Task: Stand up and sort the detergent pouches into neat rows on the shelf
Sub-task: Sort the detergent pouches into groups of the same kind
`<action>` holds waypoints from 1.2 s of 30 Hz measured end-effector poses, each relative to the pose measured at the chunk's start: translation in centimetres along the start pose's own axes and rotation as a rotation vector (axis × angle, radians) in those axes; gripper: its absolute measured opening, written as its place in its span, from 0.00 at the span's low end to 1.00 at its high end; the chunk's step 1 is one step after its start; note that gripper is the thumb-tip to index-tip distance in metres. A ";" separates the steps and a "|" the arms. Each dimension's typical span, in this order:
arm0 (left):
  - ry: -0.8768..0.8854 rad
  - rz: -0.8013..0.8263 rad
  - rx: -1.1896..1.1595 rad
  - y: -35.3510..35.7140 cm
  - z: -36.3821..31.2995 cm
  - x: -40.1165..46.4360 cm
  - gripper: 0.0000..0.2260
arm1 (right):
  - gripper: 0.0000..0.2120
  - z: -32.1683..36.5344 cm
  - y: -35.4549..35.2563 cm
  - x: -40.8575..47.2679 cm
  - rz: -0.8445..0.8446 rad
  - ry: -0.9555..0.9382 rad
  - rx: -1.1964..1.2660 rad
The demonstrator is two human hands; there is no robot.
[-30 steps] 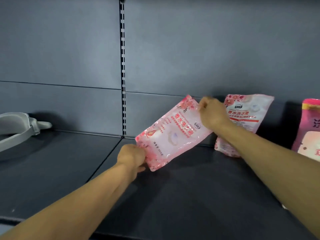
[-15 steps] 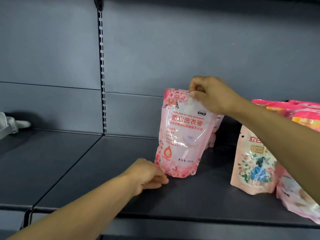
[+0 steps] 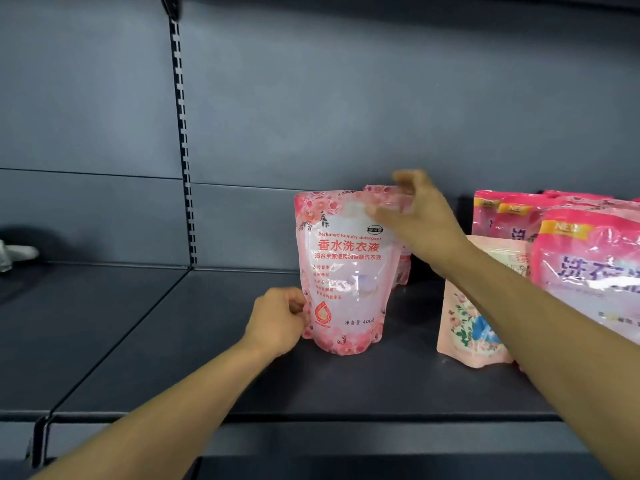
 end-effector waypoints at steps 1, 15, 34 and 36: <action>-0.001 -0.010 0.022 0.0 0.2 0.1 0.09 | 0.24 -1.2 0.2 -0.8 0.017 0.084 0.097; -0.074 0.009 0.063 -0.8 0.3 -2.0 0.09 | 0.13 -5.0 1.4 -3.5 -0.073 0.268 0.484; -0.211 -0.085 -0.098 -0.5 -0.9 -5.1 0.01 | 0.14 -5.1 2.3 -4.3 0.057 0.359 0.647; -0.197 -0.103 -0.080 -0.5 -1.1 -4.6 0.03 | 0.13 -5.2 2.3 -4.2 0.053 0.367 0.679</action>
Point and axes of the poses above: each hand's wrist, its own x-axis towards the middle knuckle, its own y-axis out of the palm, z = x × y, the point moved 6 cm from there along x, towards the middle knuckle, and after that the axes turned 9 degrees about x, right-handed, at the moved point
